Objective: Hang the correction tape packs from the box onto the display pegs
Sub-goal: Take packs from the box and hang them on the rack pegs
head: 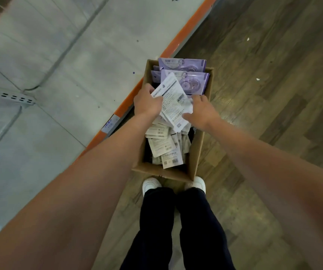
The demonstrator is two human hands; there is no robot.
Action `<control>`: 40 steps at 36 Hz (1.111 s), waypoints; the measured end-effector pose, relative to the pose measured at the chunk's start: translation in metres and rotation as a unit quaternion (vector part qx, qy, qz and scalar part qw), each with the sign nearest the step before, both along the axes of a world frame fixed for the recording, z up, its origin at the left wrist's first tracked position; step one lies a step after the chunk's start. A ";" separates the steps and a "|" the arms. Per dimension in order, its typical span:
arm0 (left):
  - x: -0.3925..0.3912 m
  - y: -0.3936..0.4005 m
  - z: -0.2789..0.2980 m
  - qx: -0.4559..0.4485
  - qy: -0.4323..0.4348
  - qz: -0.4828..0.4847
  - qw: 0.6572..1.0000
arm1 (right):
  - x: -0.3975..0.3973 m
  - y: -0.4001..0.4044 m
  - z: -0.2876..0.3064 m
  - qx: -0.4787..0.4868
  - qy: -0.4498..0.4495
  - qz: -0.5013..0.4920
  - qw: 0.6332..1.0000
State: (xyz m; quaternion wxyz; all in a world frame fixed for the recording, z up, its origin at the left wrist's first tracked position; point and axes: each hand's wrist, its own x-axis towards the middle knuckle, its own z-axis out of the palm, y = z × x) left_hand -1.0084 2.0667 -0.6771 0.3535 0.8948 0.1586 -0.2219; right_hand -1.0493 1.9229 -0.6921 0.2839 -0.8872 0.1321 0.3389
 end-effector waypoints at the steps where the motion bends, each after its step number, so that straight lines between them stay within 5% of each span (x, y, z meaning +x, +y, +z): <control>1: 0.000 0.001 0.010 -0.006 -0.003 -0.006 1.000 | -0.001 0.001 0.009 0.012 0.005 -0.006 1.000; 7: 0.000 0.006 0.063 -0.061 0.009 -0.010 0.998 | -0.005 0.011 0.059 0.100 0.009 -0.078 0.992; 12: 0.002 0.011 0.091 -0.132 0.049 0.101 0.985 | -0.014 0.017 0.092 0.240 0.034 -0.211 0.947; 21: -0.003 0.013 0.157 -0.276 0.102 0.156 0.943 | -0.028 0.016 0.169 0.256 -0.036 -0.297 0.919; 26: -0.020 0.019 0.193 -0.297 0.198 0.060 0.932 | -0.030 0.010 0.211 0.236 -0.052 -0.341 0.908; 40: -0.047 0.028 0.281 -0.259 0.068 0.143 0.953 | -0.060 -0.032 0.297 0.244 -0.043 -0.391 0.886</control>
